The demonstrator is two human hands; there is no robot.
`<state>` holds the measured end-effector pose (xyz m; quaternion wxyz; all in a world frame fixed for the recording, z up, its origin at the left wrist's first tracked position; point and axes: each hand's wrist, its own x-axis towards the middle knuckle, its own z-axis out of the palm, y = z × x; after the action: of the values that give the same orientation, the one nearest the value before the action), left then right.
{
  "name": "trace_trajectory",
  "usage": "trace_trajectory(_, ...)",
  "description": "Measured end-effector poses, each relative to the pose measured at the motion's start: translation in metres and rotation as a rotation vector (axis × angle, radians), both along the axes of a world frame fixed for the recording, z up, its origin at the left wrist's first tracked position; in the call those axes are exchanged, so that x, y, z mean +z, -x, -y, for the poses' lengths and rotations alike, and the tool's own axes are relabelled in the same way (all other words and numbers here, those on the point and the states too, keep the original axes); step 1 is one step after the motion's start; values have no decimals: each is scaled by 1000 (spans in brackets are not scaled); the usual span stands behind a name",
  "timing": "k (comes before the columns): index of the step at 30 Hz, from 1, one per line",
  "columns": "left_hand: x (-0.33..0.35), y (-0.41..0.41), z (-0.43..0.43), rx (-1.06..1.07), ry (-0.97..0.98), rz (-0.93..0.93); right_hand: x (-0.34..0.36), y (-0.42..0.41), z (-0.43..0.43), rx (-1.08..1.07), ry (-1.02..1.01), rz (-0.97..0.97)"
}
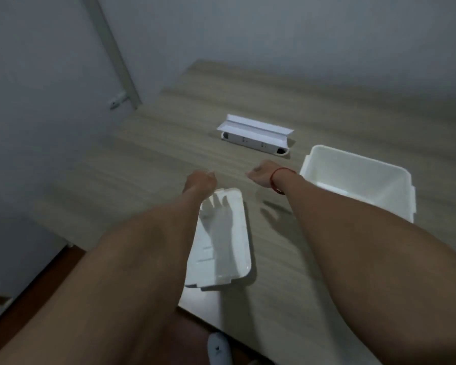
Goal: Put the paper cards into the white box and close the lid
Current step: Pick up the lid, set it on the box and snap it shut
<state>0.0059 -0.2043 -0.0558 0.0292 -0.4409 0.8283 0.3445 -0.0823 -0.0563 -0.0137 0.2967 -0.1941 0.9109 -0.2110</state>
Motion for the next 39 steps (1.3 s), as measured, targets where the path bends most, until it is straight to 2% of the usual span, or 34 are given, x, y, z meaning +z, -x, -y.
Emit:
trace_trajectory(8, -69, -77, 14, 239, -194, 168, -89, -61, 39, -92, -130, 53)
trace_trajectory(11, -79, -86, 12, 299, -251, 156, -105, -68, 38, -183, -117, 41)
trace_trajectory(13, -85, -89, 14, 374, -357, 110, -107, -67, 36, -233, -109, 36)
trace_trajectory(16, -78, -91, 12, 414, -514, 25, -101, -63, 33, -275, -102, 0)
trace_trajectory(18, -60, -87, 12, 418, -573, -63, -83, -58, 33, -297, -25, -39)
trace_trajectory(24, 48, -55, 28, 310, -505, -569, 23, -25, 48, -478, 425, -123)
trace_trajectory(27, 90, -38, 29, 195, -468, -672, 76, -12, 49, -608, 566, -69)
trace_trajectory(30, 122, -14, 19, 42, -317, -700, 117, -2, 50, -701, 792, 99)
trace_trajectory(33, 145, 10, 0, -185, -4, -637, 139, 13, 43, -778, 1053, 320)
trace_trajectory(36, 156, 23, -23, -388, 342, -527, 156, 17, 28, -812, 1101, 382)
trace_trajectory(39, 157, 35, -36, -539, 555, -394, 143, 33, 13, -917, 1072, 351)
